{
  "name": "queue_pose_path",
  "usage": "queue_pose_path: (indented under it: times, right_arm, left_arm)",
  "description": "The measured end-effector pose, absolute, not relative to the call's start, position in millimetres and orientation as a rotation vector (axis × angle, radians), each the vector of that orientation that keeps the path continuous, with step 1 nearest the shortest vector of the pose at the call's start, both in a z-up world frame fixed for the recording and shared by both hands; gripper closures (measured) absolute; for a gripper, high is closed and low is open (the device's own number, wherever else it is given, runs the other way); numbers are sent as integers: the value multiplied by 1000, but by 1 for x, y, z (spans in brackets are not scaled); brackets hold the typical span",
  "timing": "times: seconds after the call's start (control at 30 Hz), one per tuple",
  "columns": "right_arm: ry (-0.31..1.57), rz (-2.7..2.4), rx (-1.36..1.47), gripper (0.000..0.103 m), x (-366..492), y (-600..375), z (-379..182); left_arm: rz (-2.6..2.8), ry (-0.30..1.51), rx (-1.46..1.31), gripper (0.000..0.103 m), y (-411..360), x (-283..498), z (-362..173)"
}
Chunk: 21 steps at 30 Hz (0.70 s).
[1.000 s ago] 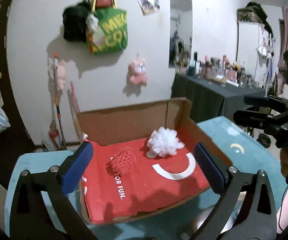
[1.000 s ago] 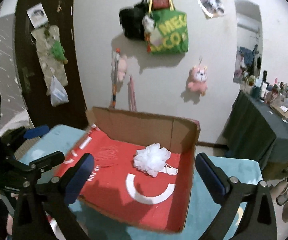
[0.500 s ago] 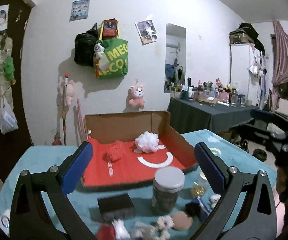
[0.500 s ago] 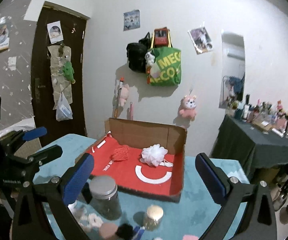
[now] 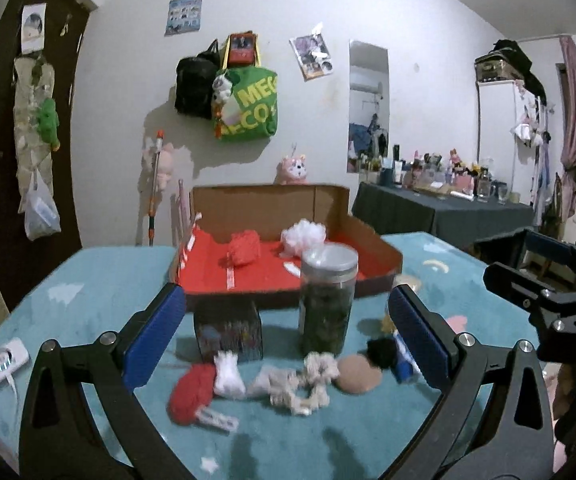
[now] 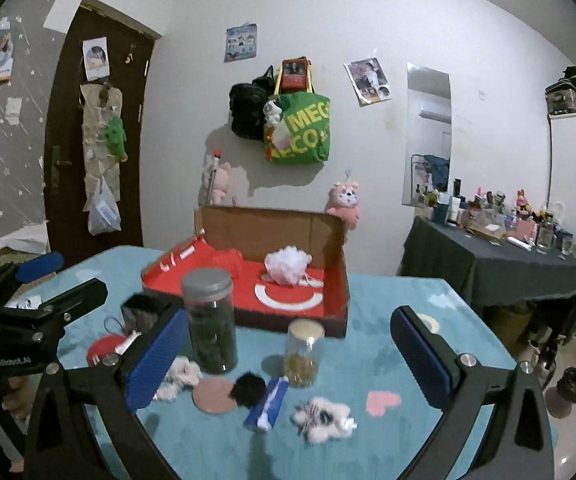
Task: Organize soft objects
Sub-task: 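Withdraw both open tools from the box back toward the table items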
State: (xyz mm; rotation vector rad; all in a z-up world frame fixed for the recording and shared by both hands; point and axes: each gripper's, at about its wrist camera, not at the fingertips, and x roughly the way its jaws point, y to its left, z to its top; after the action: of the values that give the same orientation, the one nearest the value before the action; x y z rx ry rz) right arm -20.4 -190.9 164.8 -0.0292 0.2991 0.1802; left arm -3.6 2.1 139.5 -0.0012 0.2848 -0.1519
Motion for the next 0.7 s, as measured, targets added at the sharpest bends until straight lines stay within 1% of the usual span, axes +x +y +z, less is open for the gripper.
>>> queue_pose_path:
  times: [0.4,0.7]
  right_arm:
    - [409,160,4,0,-17,-192,107]
    - [499,143,25,0,0,-199,80]
  left_arm:
    - [-129,407,8,0,0,-1,87]
    - [-97,489,-6,0,13,16,67]
